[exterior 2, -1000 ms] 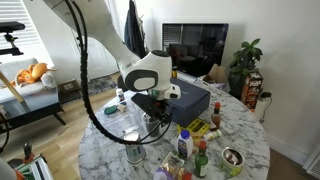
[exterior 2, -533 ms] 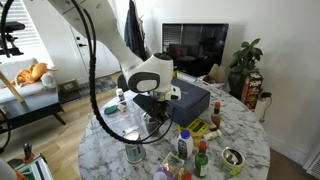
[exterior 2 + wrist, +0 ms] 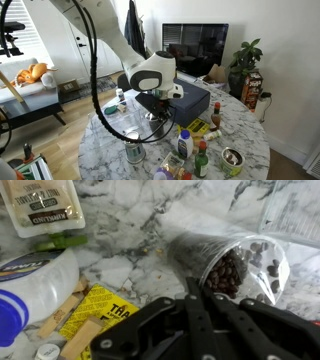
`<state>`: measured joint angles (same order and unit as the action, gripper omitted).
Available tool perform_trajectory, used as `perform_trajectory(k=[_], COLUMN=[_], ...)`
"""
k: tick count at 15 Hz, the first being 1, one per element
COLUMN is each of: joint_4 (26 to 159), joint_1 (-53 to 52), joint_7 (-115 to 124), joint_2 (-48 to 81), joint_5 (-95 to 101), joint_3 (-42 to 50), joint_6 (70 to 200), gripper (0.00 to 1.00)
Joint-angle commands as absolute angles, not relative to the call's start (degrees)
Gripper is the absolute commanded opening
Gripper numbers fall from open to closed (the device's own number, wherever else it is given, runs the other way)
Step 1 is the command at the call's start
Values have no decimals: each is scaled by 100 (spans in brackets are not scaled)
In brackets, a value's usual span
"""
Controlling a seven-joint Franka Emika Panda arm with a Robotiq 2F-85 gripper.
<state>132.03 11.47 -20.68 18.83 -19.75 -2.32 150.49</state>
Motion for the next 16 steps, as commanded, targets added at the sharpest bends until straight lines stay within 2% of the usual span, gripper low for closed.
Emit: perform_trajectory(k=[1,5,11,16], joint_4=[13404,13617,14016,14042], joint_1=[1394,1496,1075,433], joint_7=[-2375,-2898,-3844,-3734], joint_2=[1430,760,-561,-718], joint_5=[-2194,-2689,-3234,-3256], joint_3=[-338,-345,-16,22], joint_6=[14808,14331,12792,12335], gripper=[1,1,1,1])
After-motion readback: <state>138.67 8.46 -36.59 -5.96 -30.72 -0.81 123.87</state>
